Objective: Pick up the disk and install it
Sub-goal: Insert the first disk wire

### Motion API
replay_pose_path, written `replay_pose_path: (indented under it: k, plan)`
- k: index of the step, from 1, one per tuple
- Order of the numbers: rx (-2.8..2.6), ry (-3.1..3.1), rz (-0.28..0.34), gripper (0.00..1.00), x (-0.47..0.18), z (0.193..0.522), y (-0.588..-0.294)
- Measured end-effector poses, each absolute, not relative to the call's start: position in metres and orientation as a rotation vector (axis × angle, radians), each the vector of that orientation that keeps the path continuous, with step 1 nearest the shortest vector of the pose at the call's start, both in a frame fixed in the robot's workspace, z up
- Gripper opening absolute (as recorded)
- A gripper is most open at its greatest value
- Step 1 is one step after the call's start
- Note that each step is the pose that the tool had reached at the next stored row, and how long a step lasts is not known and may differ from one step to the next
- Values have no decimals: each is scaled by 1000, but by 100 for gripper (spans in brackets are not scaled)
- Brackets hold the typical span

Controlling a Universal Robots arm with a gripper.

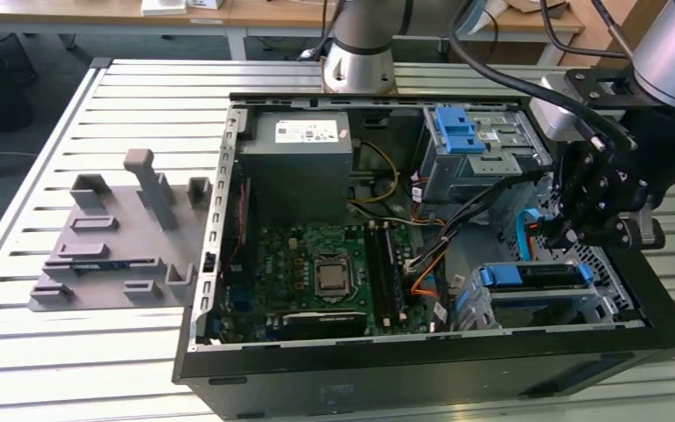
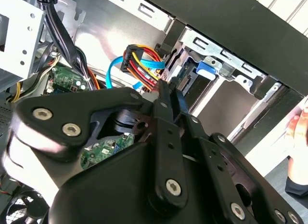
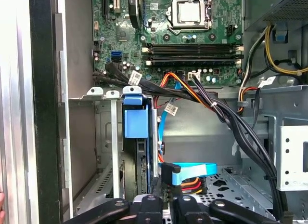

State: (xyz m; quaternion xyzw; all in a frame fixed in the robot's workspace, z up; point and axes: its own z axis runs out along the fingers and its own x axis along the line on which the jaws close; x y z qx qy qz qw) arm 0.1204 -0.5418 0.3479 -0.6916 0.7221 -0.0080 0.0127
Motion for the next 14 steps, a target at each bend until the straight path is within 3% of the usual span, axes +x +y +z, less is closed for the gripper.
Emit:
replay_pose_path:
  k: [1, 14]
  plan:
    - [-2156, 2250, -25, 16, 120, 348, -542]
    - [-2135, 2302, -60, 16, 120, 346, -542]
